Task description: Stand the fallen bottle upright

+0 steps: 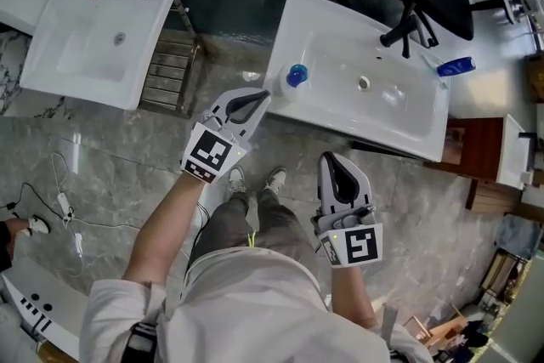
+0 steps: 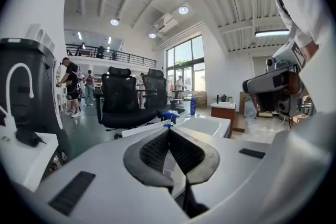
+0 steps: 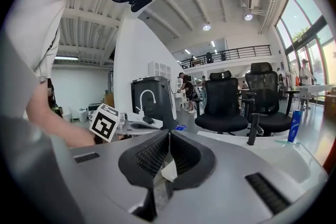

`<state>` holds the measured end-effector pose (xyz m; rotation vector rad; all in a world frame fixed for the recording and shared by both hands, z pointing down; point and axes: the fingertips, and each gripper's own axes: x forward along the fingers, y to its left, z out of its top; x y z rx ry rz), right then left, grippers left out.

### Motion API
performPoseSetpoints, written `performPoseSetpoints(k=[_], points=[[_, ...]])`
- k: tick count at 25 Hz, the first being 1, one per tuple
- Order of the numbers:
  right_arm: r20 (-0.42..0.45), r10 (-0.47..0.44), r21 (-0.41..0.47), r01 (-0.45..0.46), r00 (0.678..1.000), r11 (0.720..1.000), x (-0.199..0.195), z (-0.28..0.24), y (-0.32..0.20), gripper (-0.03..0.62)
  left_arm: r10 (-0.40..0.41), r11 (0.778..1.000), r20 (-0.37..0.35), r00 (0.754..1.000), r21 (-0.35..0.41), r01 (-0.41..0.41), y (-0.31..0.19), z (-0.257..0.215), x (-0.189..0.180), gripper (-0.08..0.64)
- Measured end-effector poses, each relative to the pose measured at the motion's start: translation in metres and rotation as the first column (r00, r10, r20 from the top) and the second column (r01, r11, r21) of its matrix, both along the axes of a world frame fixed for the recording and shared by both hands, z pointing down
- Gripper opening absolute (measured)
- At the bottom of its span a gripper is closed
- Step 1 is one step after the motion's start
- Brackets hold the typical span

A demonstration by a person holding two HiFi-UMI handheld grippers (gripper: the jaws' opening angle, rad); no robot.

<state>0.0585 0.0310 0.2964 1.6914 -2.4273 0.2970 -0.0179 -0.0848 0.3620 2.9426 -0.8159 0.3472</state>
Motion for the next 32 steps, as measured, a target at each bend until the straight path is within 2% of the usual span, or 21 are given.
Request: performPoseSetpoints(k=[6,11,15,19,27,32], points=[[-0.005,-0.004,0.05,0.004,1.0,0.999,0.009,-0.026,-0.004,0.038,-0.043,0.994,-0.037,0.998,0.096,0.046,0.008,-0.059,-0.004,0.018],[-0.01,-0.008,0.083,0.009,1.0,0.996,0.013,-0.044,0.002,0.038,-0.096,0.984,-0.077,0.992,0.143,0.107,0.023,-0.101,-0.021,0.018],[-0.008,-0.005,0.106,0.006,1.0,0.994,0.019,-0.059,0.002,0.038,-0.138,0.967,-0.158,0.978,0.194,0.168,0.035,-0.149,-0.036,0.018],[-0.007,0.013,0.139,-0.012,1.0,0.99,0.031,-0.073,-0.001,0.038,-0.184,0.953,-0.225,0.957,0.197,0.23,0.047,-0.186,-0.055,0.018],[-0.006,0.092,0.193,-0.09,0.996,0.977,0.073,-0.096,-0.006,0.038,-0.264,0.907,-0.273,0.925,0.255,0.334,0.064,-0.238,-0.097,0.018],[-0.006,0.146,0.212,-0.141,0.989,0.967,0.101,-0.106,-0.007,0.038,-0.307,0.872,-0.272,0.912,0.304,0.384,0.075,-0.26,-0.119,0.018]])
